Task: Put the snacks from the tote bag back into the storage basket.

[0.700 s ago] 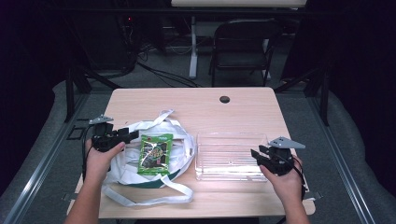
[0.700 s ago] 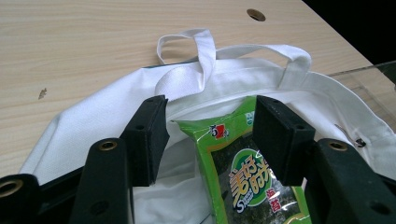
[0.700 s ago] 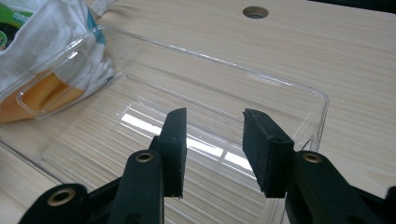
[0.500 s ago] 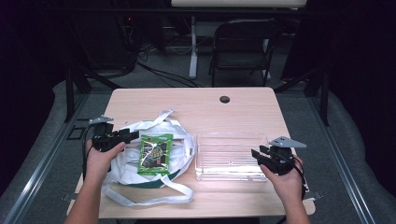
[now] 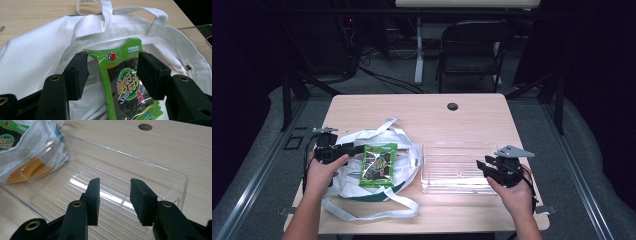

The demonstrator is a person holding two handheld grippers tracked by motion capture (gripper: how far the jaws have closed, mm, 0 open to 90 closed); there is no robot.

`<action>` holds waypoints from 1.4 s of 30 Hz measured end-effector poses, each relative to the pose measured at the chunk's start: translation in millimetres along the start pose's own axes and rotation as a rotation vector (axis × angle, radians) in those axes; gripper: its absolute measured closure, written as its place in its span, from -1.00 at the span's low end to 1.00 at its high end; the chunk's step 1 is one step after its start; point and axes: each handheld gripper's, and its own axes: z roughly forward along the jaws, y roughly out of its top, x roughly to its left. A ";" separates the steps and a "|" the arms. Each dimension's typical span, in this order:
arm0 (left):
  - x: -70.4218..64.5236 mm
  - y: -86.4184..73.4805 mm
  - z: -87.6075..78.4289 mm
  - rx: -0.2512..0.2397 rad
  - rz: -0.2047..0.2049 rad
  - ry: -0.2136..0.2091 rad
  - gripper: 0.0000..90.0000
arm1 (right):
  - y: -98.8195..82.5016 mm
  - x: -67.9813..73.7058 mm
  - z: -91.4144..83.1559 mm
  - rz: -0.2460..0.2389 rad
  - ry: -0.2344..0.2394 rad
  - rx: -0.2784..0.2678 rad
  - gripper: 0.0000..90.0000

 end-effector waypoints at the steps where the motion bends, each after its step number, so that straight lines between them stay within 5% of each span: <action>1: -0.3 0.0 0.3 0.000 -0.005 -0.001 -0.06 | 0.3 0.3 0.5 -0.007 0.005 -0.004 0.34; 11: 2.5 -4.1 7.3 0.067 -0.023 -0.005 -0.06 | -0.7 -0.8 1.6 0.043 0.066 -0.037 0.27; 19: -11.6 0.7 6.8 0.085 0.010 -0.020 -0.04 | -0.4 3.7 0.9 0.027 0.058 -0.017 0.18; 34: -14.2 -5.7 35.3 0.214 -0.039 0.013 -0.31 | -5.3 2.9 1.4 0.025 0.041 0.025 0.12; 42: -11.3 -7.6 42.3 0.209 -0.057 0.000 -0.27 | -5.7 4.6 -0.5 0.009 0.027 0.013 0.12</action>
